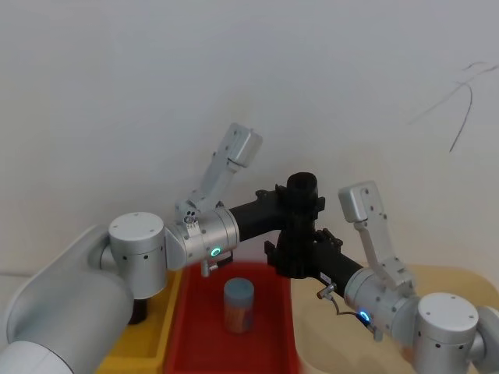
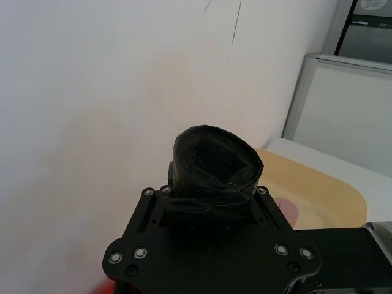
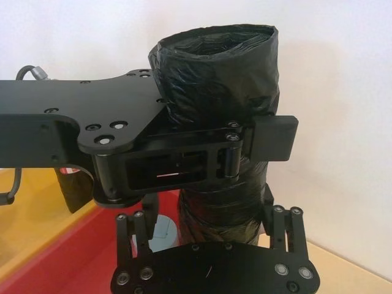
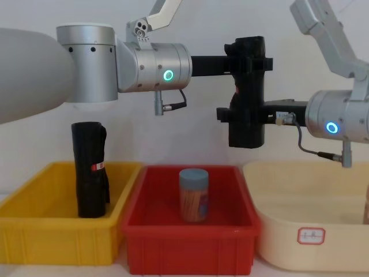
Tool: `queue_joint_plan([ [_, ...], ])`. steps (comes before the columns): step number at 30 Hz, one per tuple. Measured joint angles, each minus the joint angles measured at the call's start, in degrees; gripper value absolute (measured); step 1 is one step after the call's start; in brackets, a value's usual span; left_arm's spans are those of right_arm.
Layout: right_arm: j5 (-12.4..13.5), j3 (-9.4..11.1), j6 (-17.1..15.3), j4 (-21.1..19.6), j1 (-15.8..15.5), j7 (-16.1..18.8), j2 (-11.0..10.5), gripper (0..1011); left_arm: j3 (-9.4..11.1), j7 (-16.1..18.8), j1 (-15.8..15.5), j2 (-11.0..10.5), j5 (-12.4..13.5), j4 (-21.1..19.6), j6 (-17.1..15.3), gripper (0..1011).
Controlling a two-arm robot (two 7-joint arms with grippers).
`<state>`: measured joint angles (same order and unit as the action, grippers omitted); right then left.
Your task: Pick up the garbage bag with the one hand and transfer it to the other hand.
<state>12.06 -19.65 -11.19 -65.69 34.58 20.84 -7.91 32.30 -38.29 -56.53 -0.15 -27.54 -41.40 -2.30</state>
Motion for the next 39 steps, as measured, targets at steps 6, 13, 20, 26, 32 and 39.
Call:
queue_joint_plan([
  [6,0.0,-0.2,-0.1,0.4,0.3,-0.2,0.1,849,0.0,0.0,0.0,0.0,0.0,0.0,0.0,393],
  [13,-0.1,-0.3,-0.1,0.8,0.4,-0.3,0.2,606,0.0,0.0,0.0,0.0,0.0,0.0,0.0,393],
  [20,-0.1,-0.4,-0.2,0.9,0.6,-0.3,0.2,566,0.0,0.0,0.0,0.0,0.0,0.0,0.0,393],
  [26,-0.1,-0.4,-0.2,1.0,0.6,-0.4,0.2,566,0.0,0.0,0.0,0.0,0.0,0.0,0.0,393],
  [32,-0.1,-0.5,-0.2,1.1,0.6,-0.4,0.3,566,0.0,0.0,0.0,0.0,0.0,0.0,0.0,434],
  [39,-0.1,-0.5,-0.2,1.2,0.6,-0.4,0.3,565,0.0,0.0,0.0,0.0,0.0,0.0,0.0,658],
])
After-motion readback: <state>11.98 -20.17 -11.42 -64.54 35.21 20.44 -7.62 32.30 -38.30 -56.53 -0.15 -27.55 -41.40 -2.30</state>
